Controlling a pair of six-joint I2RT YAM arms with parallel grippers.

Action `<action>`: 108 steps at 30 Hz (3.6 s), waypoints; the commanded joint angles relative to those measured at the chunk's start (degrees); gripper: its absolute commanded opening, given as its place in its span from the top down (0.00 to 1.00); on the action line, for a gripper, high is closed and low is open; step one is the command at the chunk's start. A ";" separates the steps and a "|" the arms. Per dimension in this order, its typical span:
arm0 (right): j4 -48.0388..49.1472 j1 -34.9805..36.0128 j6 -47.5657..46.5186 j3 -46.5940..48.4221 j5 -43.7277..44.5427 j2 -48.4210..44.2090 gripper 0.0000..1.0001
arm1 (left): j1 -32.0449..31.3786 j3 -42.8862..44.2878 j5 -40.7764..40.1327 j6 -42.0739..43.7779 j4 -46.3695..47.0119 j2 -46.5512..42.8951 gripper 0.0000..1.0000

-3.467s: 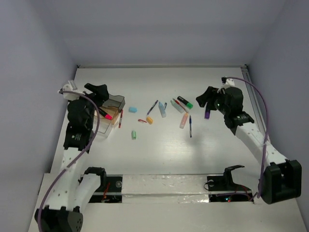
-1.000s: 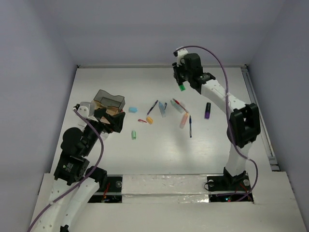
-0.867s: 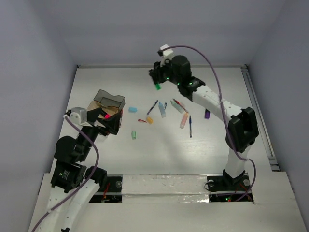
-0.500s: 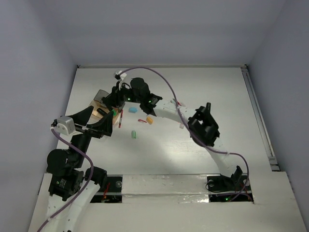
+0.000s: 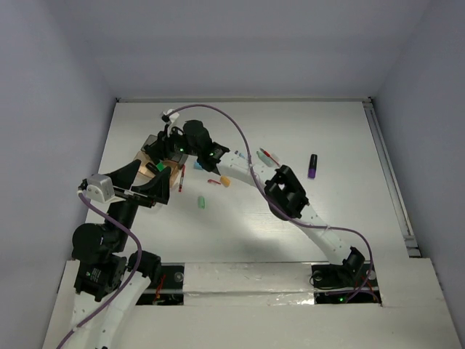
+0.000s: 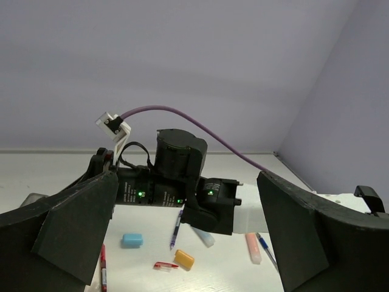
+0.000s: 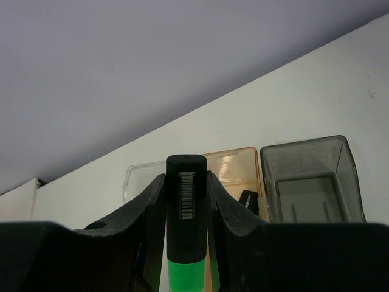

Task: Sort the stationery into containers
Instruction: Place the stationery in the storage box, then pick up the stationery from the center of the board, then place the stationery in the storage box.

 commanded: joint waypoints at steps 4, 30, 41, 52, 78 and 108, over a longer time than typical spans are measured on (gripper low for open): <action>-0.79 1.16 -2.03 4.79 1.20 1.86 0.87 | -0.35 -0.13 0.00 0.62 2.51 -0.59 0.01; 5.10 -5.67 -1.77 -39.68 20.24 -33.96 0.42 | -0.36 -0.05 -0.53 0.62 1.72 -0.67 0.01; -21.87 -40.20 9.49 -75.97 44.54 -62.48 0.35 | -3.35 0.31 -0.88 0.53 1.46 -3.22 0.01; -32.07 -45.33 4.65 -73.18 33.82 -52.81 0.33 | -5.98 0.31 -2.82 0.89 1.02 -4.89 0.01; -24.97 -25.31 -4.13 -58.60 25.05 -56.59 0.83 | -8.09 1.01 -2.73 1.24 0.49 -1.73 0.01; -18.19 2.39 -10.73 1.36 5.51 -3.50 0.79 | -4.75 1.10 -3.70 1.33 -0.56 2.23 0.01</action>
